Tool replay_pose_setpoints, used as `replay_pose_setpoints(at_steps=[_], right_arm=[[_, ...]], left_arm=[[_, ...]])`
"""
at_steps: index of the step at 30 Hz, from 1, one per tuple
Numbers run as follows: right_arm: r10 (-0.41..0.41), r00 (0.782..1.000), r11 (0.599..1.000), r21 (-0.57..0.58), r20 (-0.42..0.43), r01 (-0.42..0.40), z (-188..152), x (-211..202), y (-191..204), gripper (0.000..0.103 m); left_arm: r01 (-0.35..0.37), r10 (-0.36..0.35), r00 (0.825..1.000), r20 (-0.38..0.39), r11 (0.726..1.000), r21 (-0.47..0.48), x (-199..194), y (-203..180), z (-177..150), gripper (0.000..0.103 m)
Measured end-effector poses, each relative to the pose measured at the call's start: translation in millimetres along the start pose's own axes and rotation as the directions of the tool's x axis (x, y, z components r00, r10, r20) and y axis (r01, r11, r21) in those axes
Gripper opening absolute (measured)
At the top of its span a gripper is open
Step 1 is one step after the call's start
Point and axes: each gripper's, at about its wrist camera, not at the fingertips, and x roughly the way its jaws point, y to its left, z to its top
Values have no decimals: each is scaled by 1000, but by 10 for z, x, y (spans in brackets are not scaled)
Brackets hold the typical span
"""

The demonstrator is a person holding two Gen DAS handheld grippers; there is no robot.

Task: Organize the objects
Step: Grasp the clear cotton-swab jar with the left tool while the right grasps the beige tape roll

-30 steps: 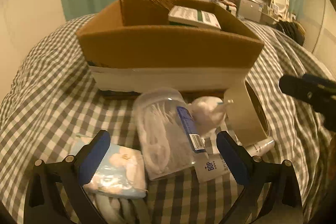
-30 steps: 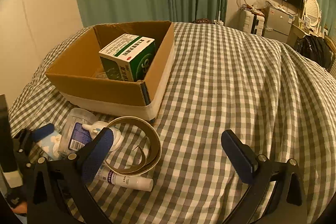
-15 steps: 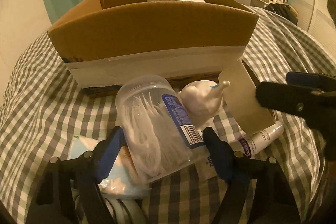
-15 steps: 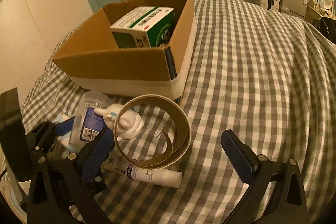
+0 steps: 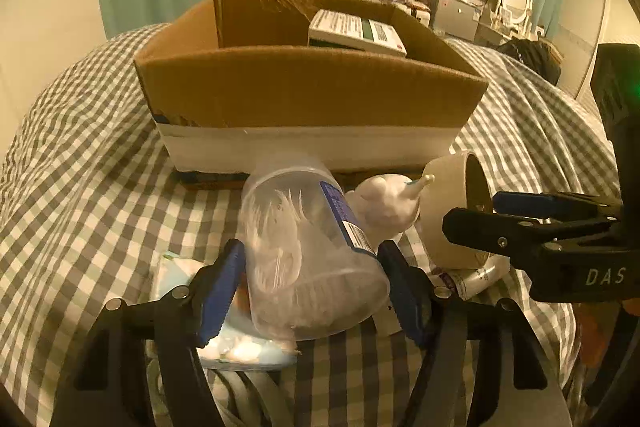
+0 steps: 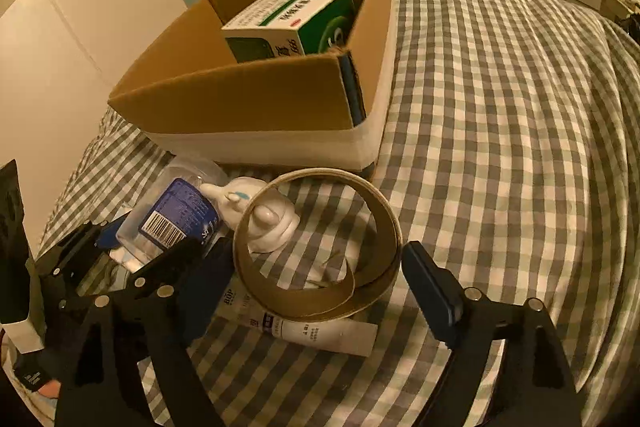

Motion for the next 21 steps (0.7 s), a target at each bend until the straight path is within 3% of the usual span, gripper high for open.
replay_pose_setpoints(at_steps=[2, 3, 4, 8, 11, 16, 21], right_arm=[[-26, 1000, 999, -18, 12, 27, -7, -38, 27, 82], [-20, 1000, 1000, -22, 21, 20, -11, -65, 24, 58], [9, 1000, 1000, -22, 29, -8, -2, -107, 27, 43], [-37, 998, 998, -57, 54, 40, 12, -202, 78, 42], [-38, 998, 997, -65, 48, 41, -15, -203, 90, 41], [-30, 999, 990, -133, 46, 35, -31, -263, 199, 9], [-19, 999, 989, -149, 42, 25, -9, -274, 262, 8]], left_arm=[[-6, 6, 1000, 10, 1000, -1, -41, 12, -2, 69], [-8, 8, 1000, 15, 1000, 0, -68, 23, -6, 69], [-11, 11, 1000, 15, 1000, -1, -106, 23, -16, 68], [17, -17, 1000, 26, 999, -30, -283, 15, 22, 67], [-4, 5, 999, 34, 1000, -22, -385, 18, -6, 67], [-19, 20, 1000, 21, 999, -37, -438, 37, -11, 66], [-26, 27, 1000, 14, 999, -44, -563, 27, -14, 66]])
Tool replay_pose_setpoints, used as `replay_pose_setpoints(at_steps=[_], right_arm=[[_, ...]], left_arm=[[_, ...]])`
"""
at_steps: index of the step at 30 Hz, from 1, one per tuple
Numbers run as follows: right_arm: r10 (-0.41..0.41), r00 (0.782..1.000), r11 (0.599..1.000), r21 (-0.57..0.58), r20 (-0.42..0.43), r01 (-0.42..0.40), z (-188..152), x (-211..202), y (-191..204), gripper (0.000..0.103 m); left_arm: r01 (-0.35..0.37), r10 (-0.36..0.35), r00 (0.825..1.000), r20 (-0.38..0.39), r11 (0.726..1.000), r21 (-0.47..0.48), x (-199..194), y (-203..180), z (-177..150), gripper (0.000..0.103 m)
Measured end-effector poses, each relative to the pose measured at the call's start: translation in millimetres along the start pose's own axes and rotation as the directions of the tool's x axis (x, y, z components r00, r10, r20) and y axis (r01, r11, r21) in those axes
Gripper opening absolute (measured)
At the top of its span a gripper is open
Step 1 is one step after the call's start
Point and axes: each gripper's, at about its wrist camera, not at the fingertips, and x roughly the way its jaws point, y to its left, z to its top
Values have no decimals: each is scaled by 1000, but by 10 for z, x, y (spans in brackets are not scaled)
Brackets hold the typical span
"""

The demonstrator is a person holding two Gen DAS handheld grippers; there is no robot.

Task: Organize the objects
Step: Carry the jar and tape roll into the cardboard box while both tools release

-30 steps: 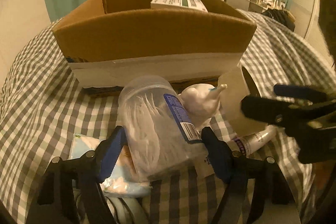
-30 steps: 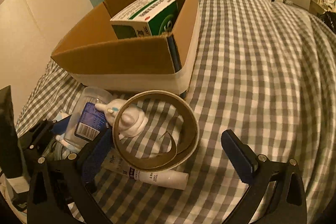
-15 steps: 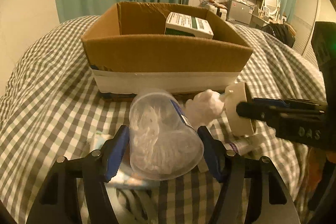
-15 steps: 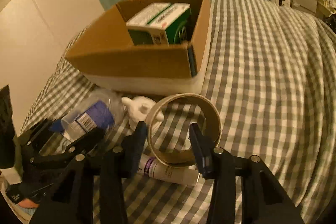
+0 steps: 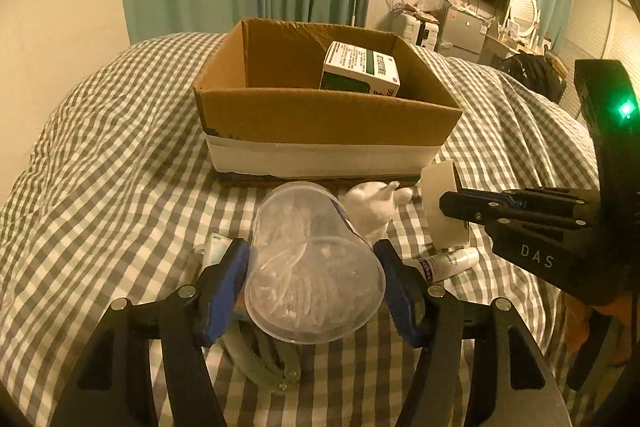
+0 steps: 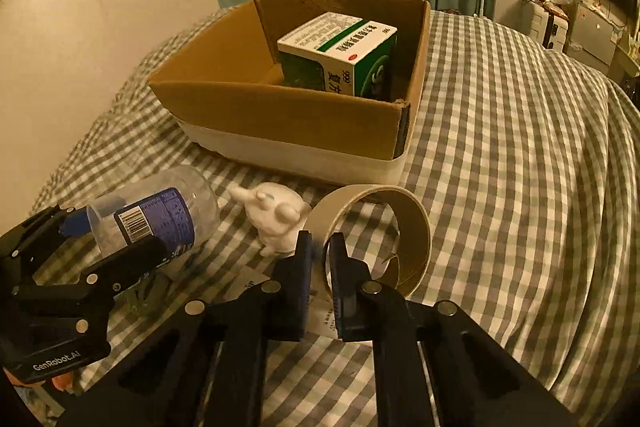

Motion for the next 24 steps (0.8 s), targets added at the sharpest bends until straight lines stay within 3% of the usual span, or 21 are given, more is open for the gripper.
replay_pose_setpoints(at_steps=[13, 18, 24], right_arm=[[37, 989, 999, -32, 141, -33, 113, -745, 180, 4], [41, 980, 993, -114, 194, -19, 432, -992, 367, 4], [32, 958, 987, -162, 284, 15, 963, -1191, 420, 4]], left_arm=[[60, -58, 992, 110, 998, -14, -605, 38, 294, 64], [63, -63, 981, 184, 998, 4, -830, 50, 588, 64], [42, -53, 951, 303, 998, 43, -973, 10, 1160, 64]])
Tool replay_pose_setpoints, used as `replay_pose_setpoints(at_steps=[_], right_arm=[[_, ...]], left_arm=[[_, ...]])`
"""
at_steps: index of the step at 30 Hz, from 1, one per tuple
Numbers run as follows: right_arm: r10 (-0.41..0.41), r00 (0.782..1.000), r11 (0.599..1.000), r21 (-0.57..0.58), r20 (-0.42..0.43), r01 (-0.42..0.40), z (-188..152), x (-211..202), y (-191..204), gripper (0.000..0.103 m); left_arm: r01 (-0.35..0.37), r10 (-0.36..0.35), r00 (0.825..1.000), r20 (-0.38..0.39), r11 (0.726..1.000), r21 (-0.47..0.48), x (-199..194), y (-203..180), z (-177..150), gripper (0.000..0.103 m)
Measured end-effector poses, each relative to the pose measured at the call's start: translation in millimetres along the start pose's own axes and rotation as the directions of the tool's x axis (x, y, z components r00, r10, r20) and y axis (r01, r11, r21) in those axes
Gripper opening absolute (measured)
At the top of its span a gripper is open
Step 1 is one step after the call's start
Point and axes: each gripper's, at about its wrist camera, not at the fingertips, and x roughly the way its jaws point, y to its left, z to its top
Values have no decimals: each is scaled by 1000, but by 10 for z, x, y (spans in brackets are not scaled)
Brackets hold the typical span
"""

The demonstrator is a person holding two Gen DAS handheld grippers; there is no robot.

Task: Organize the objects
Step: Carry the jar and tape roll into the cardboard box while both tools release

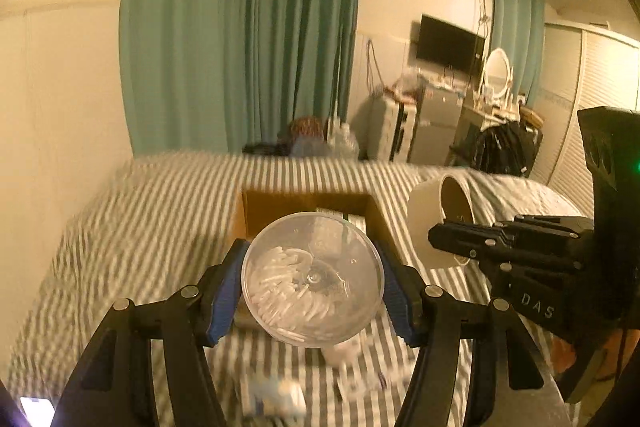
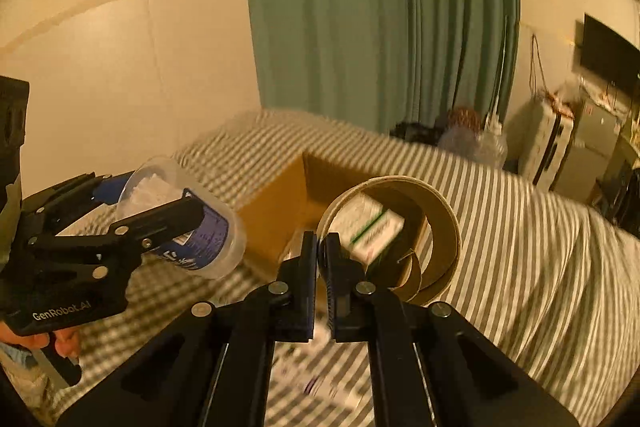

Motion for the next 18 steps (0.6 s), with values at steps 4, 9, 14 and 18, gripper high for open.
replay_pose_setpoints(at_steps=[4, 9, 14, 18], right_arm=[[-2, 1000, 1000, -17, 11, 2, 225, 152, -51, 4], [31, 999, 999, -9, -37, -31, 271, 548, -113, 4], [42, 993, 999, 8, -111, -42, 48, 1042, -147, 4], [45, 988, 999, 34, -148, -40, -96, 1294, -186, 4]], left_arm=[[-2, 1, 999, 47, 999, 32, 214, -27, 274, 64], [-2, 1, 999, 35, 1000, 10, 637, 95, 358, 64], [-7, 6, 1000, -26, 1000, -30, 1081, 290, 188, 64], [-6, 2, 993, -115, 999, -39, 1423, 322, -13, 64]])
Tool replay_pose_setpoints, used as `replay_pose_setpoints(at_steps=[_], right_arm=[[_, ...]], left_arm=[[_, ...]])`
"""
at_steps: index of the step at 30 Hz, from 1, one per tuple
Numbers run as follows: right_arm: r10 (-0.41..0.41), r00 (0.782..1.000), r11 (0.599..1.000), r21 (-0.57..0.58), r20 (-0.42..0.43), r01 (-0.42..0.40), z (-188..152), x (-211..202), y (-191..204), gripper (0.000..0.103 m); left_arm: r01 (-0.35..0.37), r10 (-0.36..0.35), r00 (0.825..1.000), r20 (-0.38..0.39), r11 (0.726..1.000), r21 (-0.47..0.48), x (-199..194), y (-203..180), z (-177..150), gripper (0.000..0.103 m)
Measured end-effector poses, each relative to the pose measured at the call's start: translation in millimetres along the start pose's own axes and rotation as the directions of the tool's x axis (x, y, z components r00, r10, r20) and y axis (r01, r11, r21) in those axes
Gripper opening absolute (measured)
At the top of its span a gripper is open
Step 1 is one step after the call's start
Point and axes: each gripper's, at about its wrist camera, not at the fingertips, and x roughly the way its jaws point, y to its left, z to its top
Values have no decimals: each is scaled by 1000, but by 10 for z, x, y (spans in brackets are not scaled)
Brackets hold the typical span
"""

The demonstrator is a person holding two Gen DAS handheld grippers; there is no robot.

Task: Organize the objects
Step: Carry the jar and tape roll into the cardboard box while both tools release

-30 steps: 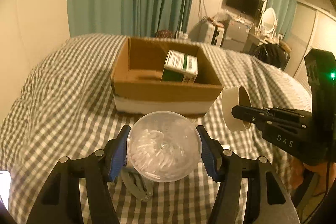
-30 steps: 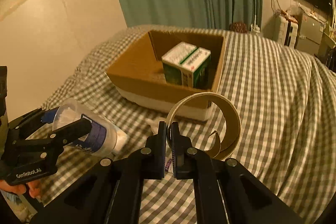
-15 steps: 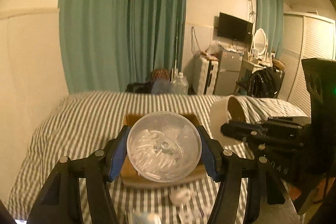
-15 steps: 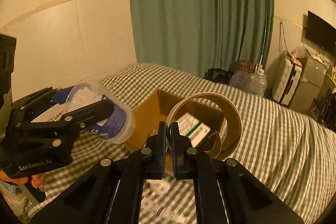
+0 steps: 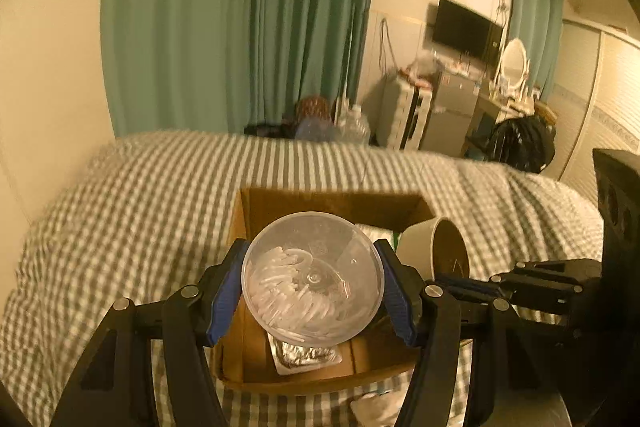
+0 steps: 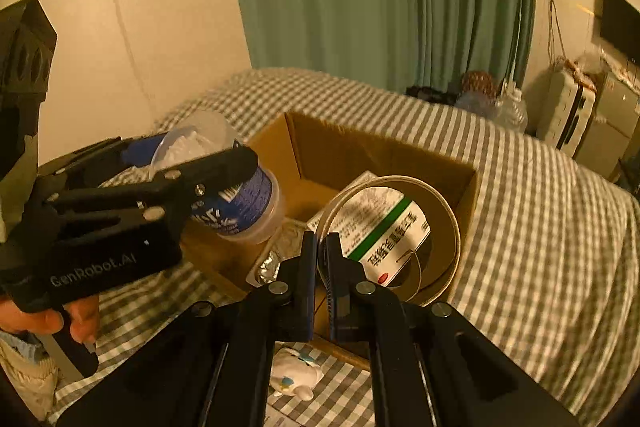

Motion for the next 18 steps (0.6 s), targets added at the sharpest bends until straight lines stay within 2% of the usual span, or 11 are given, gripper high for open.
replay_pose_setpoints(at_steps=[6, 8, 9, 10, 11, 12, 13, 14, 17, 18], right_arm=[[-2, 1000, 1000, 30, 14, 2, -21, 8, -65, 5], [-17, 1000, 999, 36, 25, 16, -21, -36, -68, 9], [-22, 999, 999, 40, 31, 21, -18, -69, -93, 17], [-23, 999, 999, 45, 37, 21, 2, -108, -87, 31], [-24, 999, 998, 51, 49, 22, 10, -154, -87, 39], [-26, 998, 998, 54, 57, 23, 10, -182, -90, 48], [-32, 997, 998, 57, 69, 29, 25, -229, -67, 49], [-40, 996, 998, 57, 81, 36, 30, -272, -83, 49], [-67, 990, 997, 57, 122, 60, 7, -478, -27, 54], [-75, 988, 996, 60, 132, 68, 6, -494, -73, 59]], left_arm=[[17, -17, 999, -51, 1000, -10, 131, 47, -126, 64], [15, -15, 999, -52, 1000, -12, 118, 60, -126, 65], [14, -15, 998, -53, 1000, -12, 108, 51, -122, 65], [13, -13, 998, -54, 1000, -13, 93, 56, -121, 66], [12, -13, 999, -46, 1000, -14, 71, 68, -107, 67], [12, -13, 999, -37, 1000, -11, 49, 63, -93, 74], [6, -6, 1000, -24, 1000, -3, 17, 54, -75, 81], [-3, 3, 1000, -14, 1000, 2, -33, 77, -61, 83], [-22, 22, 1000, 8, 1000, 10, -131, 131, -73, 84], [-23, 23, 1000, 8, 1000, 7, -159, 143, -84, 84]])
